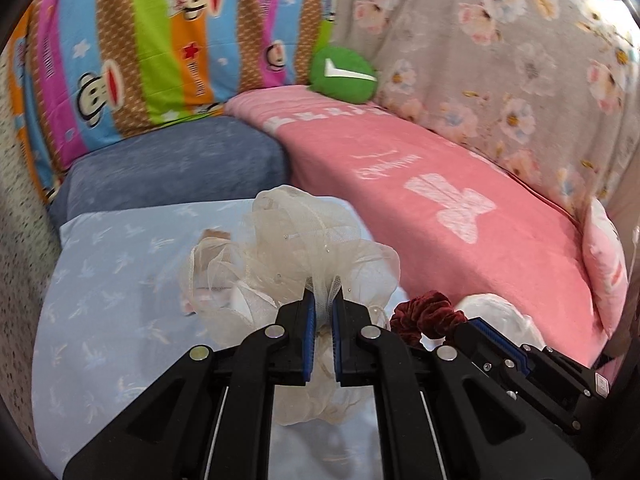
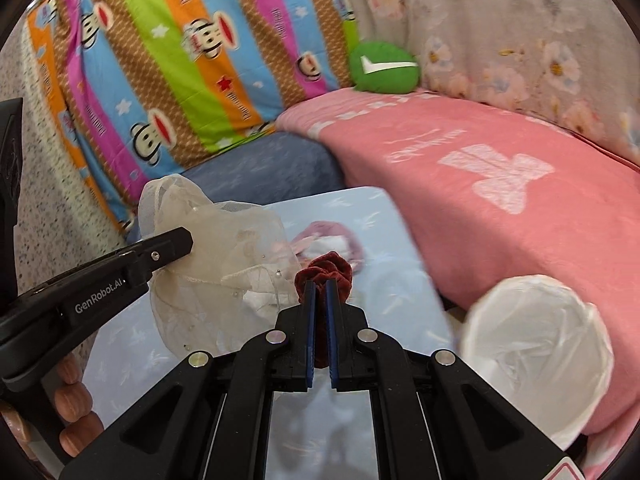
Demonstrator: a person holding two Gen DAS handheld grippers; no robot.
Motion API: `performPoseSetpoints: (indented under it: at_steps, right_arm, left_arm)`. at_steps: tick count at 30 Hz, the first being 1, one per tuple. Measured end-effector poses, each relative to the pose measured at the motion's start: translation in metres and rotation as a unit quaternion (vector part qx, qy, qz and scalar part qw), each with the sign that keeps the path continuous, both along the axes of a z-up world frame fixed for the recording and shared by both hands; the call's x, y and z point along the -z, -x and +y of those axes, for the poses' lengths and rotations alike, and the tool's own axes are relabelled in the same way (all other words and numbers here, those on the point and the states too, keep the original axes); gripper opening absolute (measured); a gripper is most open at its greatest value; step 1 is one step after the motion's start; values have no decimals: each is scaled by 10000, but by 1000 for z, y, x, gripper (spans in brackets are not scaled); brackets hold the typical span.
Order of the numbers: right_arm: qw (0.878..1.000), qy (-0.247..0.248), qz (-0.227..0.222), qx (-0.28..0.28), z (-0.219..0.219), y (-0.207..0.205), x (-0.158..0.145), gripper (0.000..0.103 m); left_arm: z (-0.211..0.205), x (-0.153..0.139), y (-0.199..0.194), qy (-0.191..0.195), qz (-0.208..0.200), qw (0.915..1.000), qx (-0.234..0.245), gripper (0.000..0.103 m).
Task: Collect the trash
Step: 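Carry both items over the white bin and open both grippers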
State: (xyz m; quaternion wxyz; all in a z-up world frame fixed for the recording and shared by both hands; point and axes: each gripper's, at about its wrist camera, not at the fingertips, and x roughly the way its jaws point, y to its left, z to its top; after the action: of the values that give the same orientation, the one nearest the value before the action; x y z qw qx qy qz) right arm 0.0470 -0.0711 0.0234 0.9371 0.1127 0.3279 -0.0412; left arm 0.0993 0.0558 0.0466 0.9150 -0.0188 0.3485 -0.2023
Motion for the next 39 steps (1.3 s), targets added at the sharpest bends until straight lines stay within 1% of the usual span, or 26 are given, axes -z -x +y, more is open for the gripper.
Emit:
performPoseSetpoints:
  at_steps: [8,15,19,25,28,29,30,31,32,33,34,36,39]
  right_arm:
    - [9961,-101,-109,864,-88,46,0,5]
    - [9894,-173,-59,1439,-141,72,12,5]
    - [9861,-248,8,1643,-163,82,22,5]
    - [9831,-315,96,1800,-180,89,32,5]
    - [9822,-356,127,1840,-185,90,36,5]
    - [9820,-370,137,1846,-187,91,37,5]
    - [9818,-377,138,1854,-188,91,37,5]
    - [9815,-385,140,1869,-188,91,38,5]
    - [9812,-392,136,1885,-189,91,38,6]
    - [9810,-395,129,1893,-189,91,37,6]
    - [9810,-389,138,1897,-188,91,38,9]
    - [9812,-395,156,1883,-188,90,38,11]
    - [9812,-419,162,1875,-187,89,39,17]
  left_arm:
    - [-75,-8,14,-18,-47,9969,782,7]
    - [-130,-3,23,-53,52,9920,1263,7]
    - [-156,0,29,-98,88,9891,1465,7]
    - [-184,7,33,-178,156,9856,1672,9]
    - [-193,8,34,-110,210,9844,1745,11]
    - [-196,10,34,-126,256,9841,1754,12]
    - [-198,11,34,-141,282,9843,1734,26]
    - [-199,12,34,-142,292,9850,1695,47]
    - [-198,12,34,-142,247,9871,1577,59]
    - [-196,11,35,-136,177,9889,1471,72]
    - [-194,11,37,-127,102,9901,1394,75]
    - [-194,12,36,-187,98,9898,1411,75]
    - [-192,14,35,-293,97,9905,1341,75]
